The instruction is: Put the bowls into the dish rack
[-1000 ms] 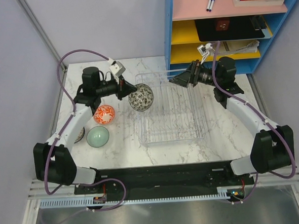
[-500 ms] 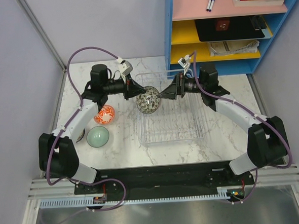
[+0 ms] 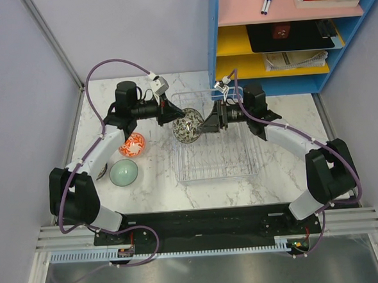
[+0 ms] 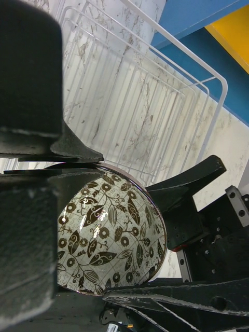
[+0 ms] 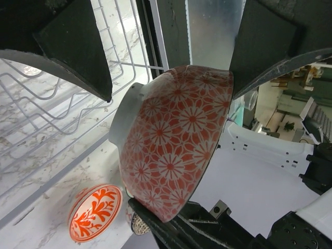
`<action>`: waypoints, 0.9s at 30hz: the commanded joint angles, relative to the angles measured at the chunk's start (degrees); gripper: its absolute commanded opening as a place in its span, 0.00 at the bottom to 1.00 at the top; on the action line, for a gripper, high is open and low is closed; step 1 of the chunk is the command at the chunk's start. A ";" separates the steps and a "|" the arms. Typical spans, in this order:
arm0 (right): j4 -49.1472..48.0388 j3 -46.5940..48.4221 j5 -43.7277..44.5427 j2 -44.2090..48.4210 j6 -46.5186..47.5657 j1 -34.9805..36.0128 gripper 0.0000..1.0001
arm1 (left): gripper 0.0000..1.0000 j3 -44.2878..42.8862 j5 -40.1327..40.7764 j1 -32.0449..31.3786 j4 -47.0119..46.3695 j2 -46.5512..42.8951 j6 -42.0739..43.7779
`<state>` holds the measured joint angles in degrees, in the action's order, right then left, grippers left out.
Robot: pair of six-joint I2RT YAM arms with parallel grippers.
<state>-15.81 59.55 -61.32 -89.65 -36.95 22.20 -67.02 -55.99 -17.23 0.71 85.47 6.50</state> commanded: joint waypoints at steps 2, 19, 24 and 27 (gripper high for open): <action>-1.41 1.10 -3.54 -0.27 -0.32 0.83 0.98 | 0.02 -2.94 -0.27 -0.26 -3.26 -1.45 -0.26; -14.24 -1.10 -2.66 -1.67 -10.24 0.57 0.82 | 0.02 0.40 2.28 -0.61 -3.87 -3.73 1.85; -20.56 -3.12 -2.67 -2.20 -15.76 0.22 0.76 | 0.02 0.93 2.37 -0.70 -4.31 -3.91 1.76; -27.15 -4.17 -2.14 -2.64 -19.29 -0.31 0.79 | 0.02 1.19 2.28 -0.87 -4.66 -3.91 1.67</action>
<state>-30.63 56.58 -63.00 -91.83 -50.19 22.48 -65.98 -53.12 -17.54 -0.36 83.70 7.01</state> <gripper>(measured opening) 0.789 0.047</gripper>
